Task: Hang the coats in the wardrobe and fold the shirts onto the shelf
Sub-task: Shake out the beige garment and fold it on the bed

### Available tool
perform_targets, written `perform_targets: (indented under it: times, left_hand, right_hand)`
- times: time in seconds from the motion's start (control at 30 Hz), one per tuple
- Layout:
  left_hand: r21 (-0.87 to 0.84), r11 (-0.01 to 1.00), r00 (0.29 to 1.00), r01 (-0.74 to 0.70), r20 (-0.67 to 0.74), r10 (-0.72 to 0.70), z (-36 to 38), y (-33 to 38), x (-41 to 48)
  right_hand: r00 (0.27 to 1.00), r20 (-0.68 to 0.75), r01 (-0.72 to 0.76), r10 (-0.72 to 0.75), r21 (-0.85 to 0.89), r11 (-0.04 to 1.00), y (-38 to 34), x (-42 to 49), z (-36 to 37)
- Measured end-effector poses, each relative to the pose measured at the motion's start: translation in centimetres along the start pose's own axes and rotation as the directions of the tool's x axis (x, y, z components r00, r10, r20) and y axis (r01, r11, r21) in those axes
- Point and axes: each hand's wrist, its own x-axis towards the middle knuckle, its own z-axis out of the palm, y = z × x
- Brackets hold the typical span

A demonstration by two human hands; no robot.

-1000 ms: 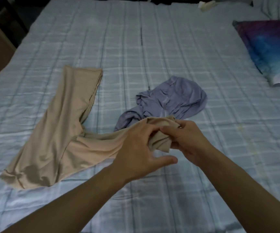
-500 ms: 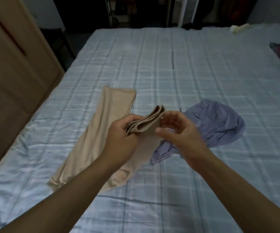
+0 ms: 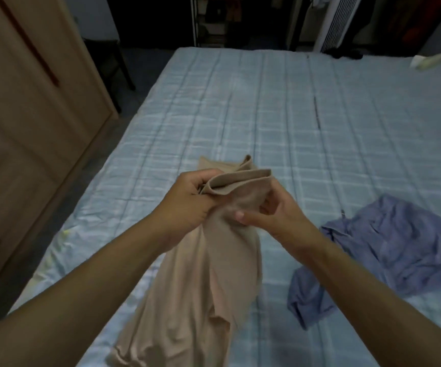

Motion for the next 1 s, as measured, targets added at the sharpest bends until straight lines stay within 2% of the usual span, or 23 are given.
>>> perform_targets:
  times: [0.07, 0.23, 0.37, 0.47, 0.53, 0.6, 0.73, 0.83, 0.93, 1.0]
  left_hand:
    - [0.016, 1.0, 0.999, 0.02, 0.046, -0.02, -1.6, 0.4, 2.2]
    - [0.079, 0.995, 0.998, 0.06, -0.024, -0.058, -4.4, 0.3, 8.0]
    - [-0.056, 0.972, 0.957, 0.229, 0.195, -0.214, -5.4, 0.0, 11.8]
    - [-0.048, 0.965, 0.933, 0.258, 0.27, -0.236, -6.2, -0.7, 14.3]
    - [0.025, 0.97, 0.951, 0.24, 0.197, -0.24, -7.2, -1.5, 16.2]
    - [0.183, 0.959, 0.974, 0.218, 0.03, -0.227, -8.3, -3.0, 18.1]
    - [0.328, 0.916, 0.969, 0.23, -0.169, -0.182, -9.8, -7.3, 22.3]
    - [0.35, 0.896, 0.944, 0.273, -0.278, -0.179, -10.0, -11.0, 25.4]
    - [0.43, 0.819, 0.887, 0.379, -0.422, -0.189, -9.7, -15.0, 27.2]
    - [0.556, 0.73, 0.894, 0.397, -0.415, -0.17, -9.7, -17.2, 27.2]
  right_hand:
    - [0.998, 0.051, -0.044, 0.041, 0.051, 0.998, -0.3, 2.3, 0.4]
    - [0.999, 0.02, -0.049, 0.048, 0.047, 0.998, 0.3, 6.8, 0.4]
    - [0.995, 0.066, -0.086, 0.079, 0.108, 0.99, 1.8, 10.2, -0.2]
    - [0.99, 0.096, -0.114, 0.099, 0.17, 0.979, 3.2, 12.3, -1.1]
    - [0.99, 0.045, -0.137, 0.132, 0.146, 0.98, 3.7, 13.8, -2.0]
    - [0.989, -0.064, -0.127, 0.133, 0.083, 0.988, 4.2, 15.4, -3.1]
    - [0.958, -0.274, -0.141, 0.087, -0.183, 0.973, 5.7, 19.1, -4.8]
    - [0.922, -0.386, -0.212, 0.041, -0.413, 0.886, 8.2, 22.0, -5.6]
    - [0.876, -0.473, -0.343, 0.094, -0.474, 0.811, 11.3, 23.8, -6.6]
    - [0.85, -0.519, -0.392, 0.096, -0.499, 0.773, 12.9, 24.2, -7.1]
